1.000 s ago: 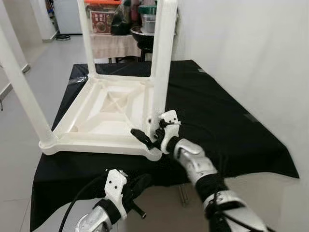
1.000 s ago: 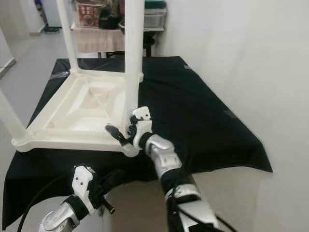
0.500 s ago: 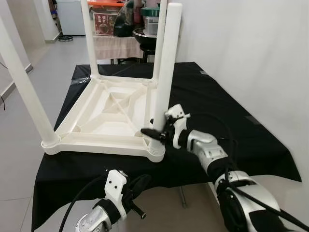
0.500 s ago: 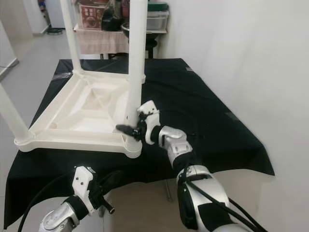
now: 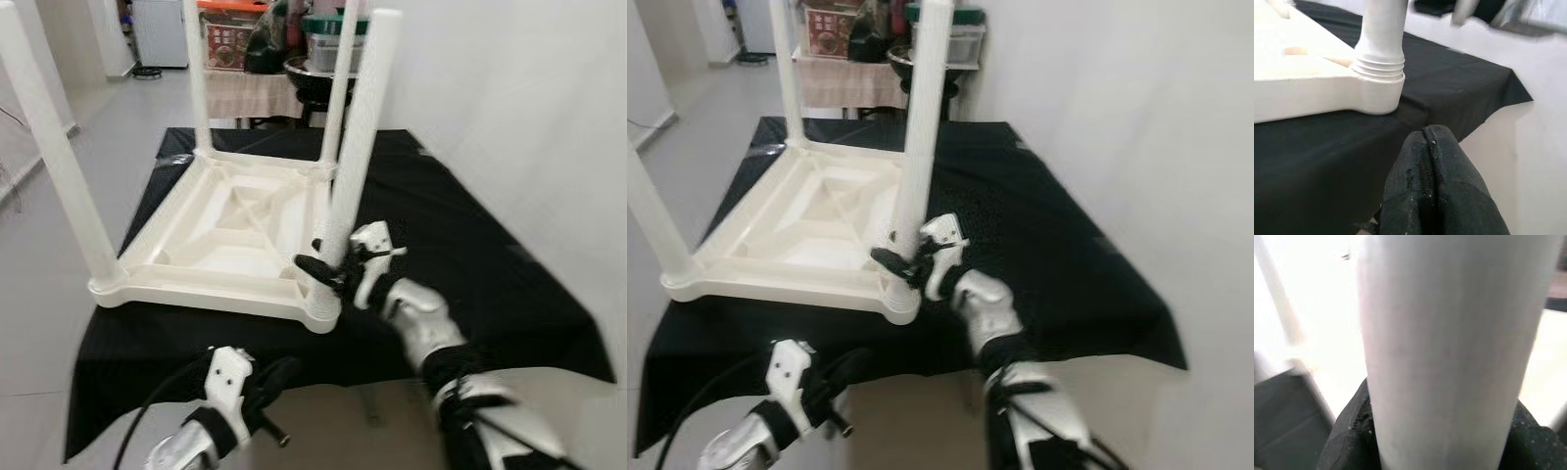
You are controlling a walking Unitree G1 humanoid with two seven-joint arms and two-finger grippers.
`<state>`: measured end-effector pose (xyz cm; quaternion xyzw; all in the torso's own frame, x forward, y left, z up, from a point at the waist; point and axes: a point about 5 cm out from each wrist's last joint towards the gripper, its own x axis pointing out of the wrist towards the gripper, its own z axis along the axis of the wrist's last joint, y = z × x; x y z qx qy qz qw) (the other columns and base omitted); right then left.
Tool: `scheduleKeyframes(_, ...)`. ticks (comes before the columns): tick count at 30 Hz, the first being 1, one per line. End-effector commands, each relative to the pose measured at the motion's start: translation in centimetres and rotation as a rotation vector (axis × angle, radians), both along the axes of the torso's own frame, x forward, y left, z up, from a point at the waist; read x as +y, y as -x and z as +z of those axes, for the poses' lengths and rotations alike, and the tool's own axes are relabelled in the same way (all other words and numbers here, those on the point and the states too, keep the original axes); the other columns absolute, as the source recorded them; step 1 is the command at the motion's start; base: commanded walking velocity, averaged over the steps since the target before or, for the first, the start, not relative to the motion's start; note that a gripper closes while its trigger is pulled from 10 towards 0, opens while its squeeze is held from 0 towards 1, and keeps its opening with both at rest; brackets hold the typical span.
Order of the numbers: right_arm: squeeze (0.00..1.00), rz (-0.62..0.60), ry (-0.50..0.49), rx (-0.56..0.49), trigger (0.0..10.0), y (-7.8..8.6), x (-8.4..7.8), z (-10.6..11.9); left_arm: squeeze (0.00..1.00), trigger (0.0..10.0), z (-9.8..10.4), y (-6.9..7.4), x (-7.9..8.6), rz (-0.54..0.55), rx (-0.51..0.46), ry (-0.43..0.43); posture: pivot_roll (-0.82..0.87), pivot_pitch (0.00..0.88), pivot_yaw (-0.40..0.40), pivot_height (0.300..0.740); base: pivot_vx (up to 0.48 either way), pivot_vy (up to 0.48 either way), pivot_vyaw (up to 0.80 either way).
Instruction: Building children table
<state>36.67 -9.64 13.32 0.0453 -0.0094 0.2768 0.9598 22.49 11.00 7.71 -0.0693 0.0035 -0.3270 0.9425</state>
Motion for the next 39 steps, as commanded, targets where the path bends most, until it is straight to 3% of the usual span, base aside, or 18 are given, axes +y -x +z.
scheduleKeyframes(1,0.00,-0.215,0.031,0.128,0.0,0.3,-1.6,-2.4,0.00,10.0,-0.1,0.2,0.0,-0.008,0.003,0.002,0.05,0.000,-0.099,0.740,0.000,0.000,0.00)
scheduleKeyframes(2,0.00,-0.301,0.013,0.177,0.0,2.2,0.7,-4.2,0.00,10.0,0.0,0.2,0.1,-0.007,0.005,0.001,0.04,0.000,-0.085,0.740,0.000,0.000,0.00)
scheduleKeyframes(5,0.00,-0.301,0.013,0.177,0.0,2.2,0.7,-4.2,0.00,10.0,0.0,0.2,0.1,-0.007,0.005,0.001,0.04,0.000,-0.085,0.740,0.000,0.000,0.00)
scheduleKeyframes(6,0.00,-0.278,-0.003,0.225,0.0,3.5,2.8,-5.2,0.00,10.0,-0.1,0.1,0.2,-0.009,0.006,-0.004,0.03,0.000,-0.074,0.740,0.000,0.000,0.00)
scheduleKeyframes(8,0.00,-0.201,0.027,0.201,0.0,3.2,3.8,-4.8,0.00,10.0,0.0,-0.1,0.3,-0.012,0.009,-0.001,0.03,0.000,-0.087,0.740,0.000,0.000,0.00)
scheduleKeyframes(11,0.00,-0.190,0.042,0.186,0.0,2.7,3.6,-4.5,0.00,10.0,0.0,-0.1,0.2,-0.012,0.007,0.000,0.03,0.000,-0.087,0.740,0.000,0.000,0.00)
scheduleKeyframes(12,0.00,-0.191,0.056,0.175,3.6,2.4,3.5,-4.2,0.00,10.0,0.0,-0.2,0.2,-0.006,0.004,0.002,0.03,0.000,-0.090,0.740,0.000,0.000,0.00)
scheduleKeyframes(13,0.00,-0.170,0.063,0.168,10.0,2.1,3.8,-3.9,0.00,10.0,0.1,-0.3,0.2,-0.001,0.000,0.001,0.04,0.000,-0.092,0.740,0.000,0.000,0.00)
scheduleKeyframes(14,0.00,-0.170,0.063,0.168,10.0,2.1,3.8,-3.9,0.00,10.0,0.1,-0.3,0.2,-0.001,0.000,0.001,0.04,0.000,-0.092,0.740,0.000,0.000,0.00)
scheduleKeyframes(15,1.00,-0.145,0.059,0.152,10.0,1.9,4.0,-3.4,0.00,10.0,0.1,-0.3,0.1,0.003,-0.002,0.000,0.04,0.000,-0.097,0.740,0.000,0.000,0.00)
scheduleKeyframes(18,1.00,-0.076,0.045,0.108,10.0,1.6,4.7,-2.0,0.00,10.0,0.1,-0.4,0.1,0.005,-0.003,0.001,0.05,0.000,-0.098,0.740,0.000,0.000,0.00)
scheduleKeyframes(20,1.00,0.077,-0.011,0.049,10.0,1.1,5.3,0.3,0.00,10.0,0.1,-0.5,0.0,0.005,-0.004,0.002,0.04,0.000,-0.098,0.740,0.000,0.000,0.00)
scheduleKeyframes(23,1.00,0.156,-0.020,0.013,10.0,0.9,5.3,1.3,0.00,10.0,0.1,-0.6,0.0,0.005,-0.005,0.003,0.04,0.000,-0.098,0.740,0.000,0.000,0.00)
scheduleKeyframes(24,0.65,0.267,-0.018,-0.025,10.0,0.8,5.2,2.4,0.00,10.0,0.2,-0.6,0.0,0.005,-0.005,0.004,0.04,0.000,-0.097,0.740,0.000,0.000,0.00)
scheduleKeyframes(25,0.00,0.377,0.001,-0.066,10.0,0.6,4.8,3.4,0.00,10.0,0.2,-0.7,0.0,0.005,-0.005,0.005,0.04,0.000,-0.099,0.740,0.000,0.000,0.00)
scheduleKeyframes(34,0.00,0.759,0.105,-0.091,10.0,0.2,4.0,5.4,0.00,10.0,0.1,-0.8,0.0,0.007,-0.006,0.005,0.06,0.000,-0.102,0.740,0.000,0.000,0.00)
scheduleKeyframes(38,0.00,0.785,0.119,-0.081,10.0,0.2,4.2,5.6,0.00,10.0,0.1,-0.8,0.0,0.008,-0.006,0.005,0.06,0.000,-0.102,0.740,0.000,0.000,0.00)
scheduleKeyframes(39,0.00,0.803,0.110,-0.070,1.0,0.2,4.3,5.5,0.00,10.0,0.1,-0.8,0.0,0.008,-0.006,0.004,0.06,0.000,-0.103,0.740,0.000,0.000,0.00)
